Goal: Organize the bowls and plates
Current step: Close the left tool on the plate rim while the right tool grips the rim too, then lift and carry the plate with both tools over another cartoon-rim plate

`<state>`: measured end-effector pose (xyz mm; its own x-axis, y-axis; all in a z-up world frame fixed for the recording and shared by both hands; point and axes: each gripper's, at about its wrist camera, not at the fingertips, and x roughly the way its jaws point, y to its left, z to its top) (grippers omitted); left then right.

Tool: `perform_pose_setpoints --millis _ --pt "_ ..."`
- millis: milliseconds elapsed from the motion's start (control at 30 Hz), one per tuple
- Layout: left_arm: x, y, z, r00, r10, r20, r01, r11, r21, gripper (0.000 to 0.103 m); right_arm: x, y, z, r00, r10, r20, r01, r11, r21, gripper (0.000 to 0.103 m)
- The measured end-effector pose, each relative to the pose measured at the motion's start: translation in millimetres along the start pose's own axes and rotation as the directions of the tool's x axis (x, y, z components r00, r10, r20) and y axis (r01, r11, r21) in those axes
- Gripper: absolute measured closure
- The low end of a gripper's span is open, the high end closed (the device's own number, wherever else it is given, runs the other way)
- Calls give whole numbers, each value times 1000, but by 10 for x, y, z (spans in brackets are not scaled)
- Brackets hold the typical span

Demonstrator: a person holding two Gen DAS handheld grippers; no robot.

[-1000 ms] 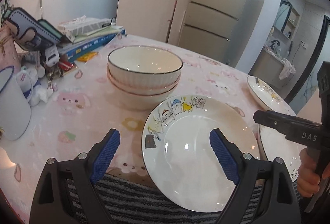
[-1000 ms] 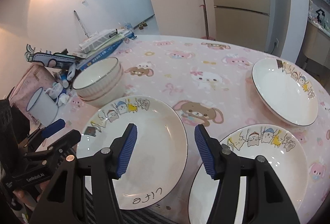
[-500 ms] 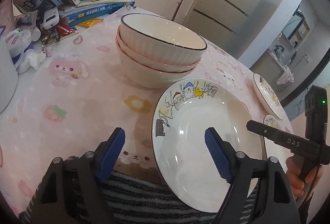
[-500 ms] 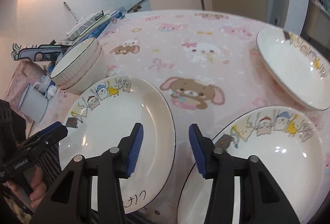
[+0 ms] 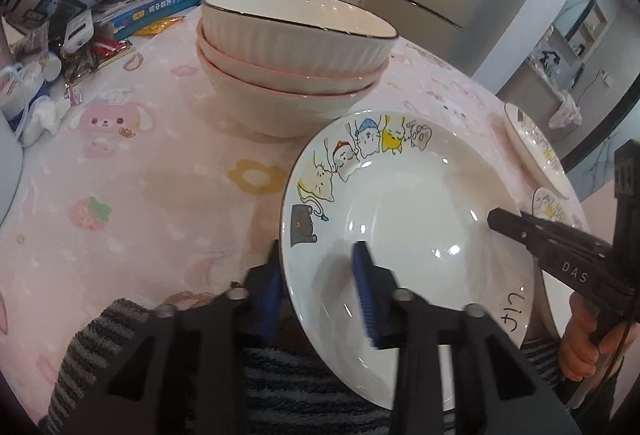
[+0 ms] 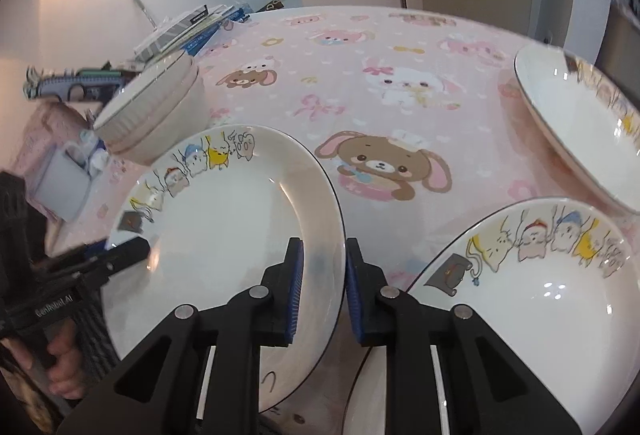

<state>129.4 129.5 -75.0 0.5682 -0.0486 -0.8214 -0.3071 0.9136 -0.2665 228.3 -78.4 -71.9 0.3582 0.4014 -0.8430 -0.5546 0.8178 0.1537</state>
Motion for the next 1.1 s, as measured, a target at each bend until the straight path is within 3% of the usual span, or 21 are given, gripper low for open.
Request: perform_pose_setpoints --millis 100,233,333,467,633,833,933,1100 --pt "-3 73 -1 999 -32 8 32 999 -35 81 -8 -20 6 1000 4 3 -4 1000 8 85" --pt "-89 128 -19 992 -119 46 121 992 -32 81 -36 -116 6 1000 28 10 -29 998 56 88" --pt "-147 87 -36 991 -109 80 110 994 -10 81 -47 -179 9 998 69 7 -70 993 90 88" --pt "-213 127 -38 982 -146 117 149 989 -21 81 -41 -268 13 989 149 0 -148 978 144 88" --pt "-182 192 -3 984 -144 107 151 987 -56 81 -33 -307 8 973 230 -12 -224 957 184 85" --pt "-193 162 -38 987 -118 107 124 991 -47 81 -60 -277 2 980 197 -2 -193 965 178 89" --pt "-266 90 -40 990 -63 122 67 997 -30 81 -178 -255 -4 981 194 3 -192 967 166 91" --pt "-484 -58 -31 987 -61 147 58 998 24 81 -504 -204 -48 986 161 52 -167 975 148 91"
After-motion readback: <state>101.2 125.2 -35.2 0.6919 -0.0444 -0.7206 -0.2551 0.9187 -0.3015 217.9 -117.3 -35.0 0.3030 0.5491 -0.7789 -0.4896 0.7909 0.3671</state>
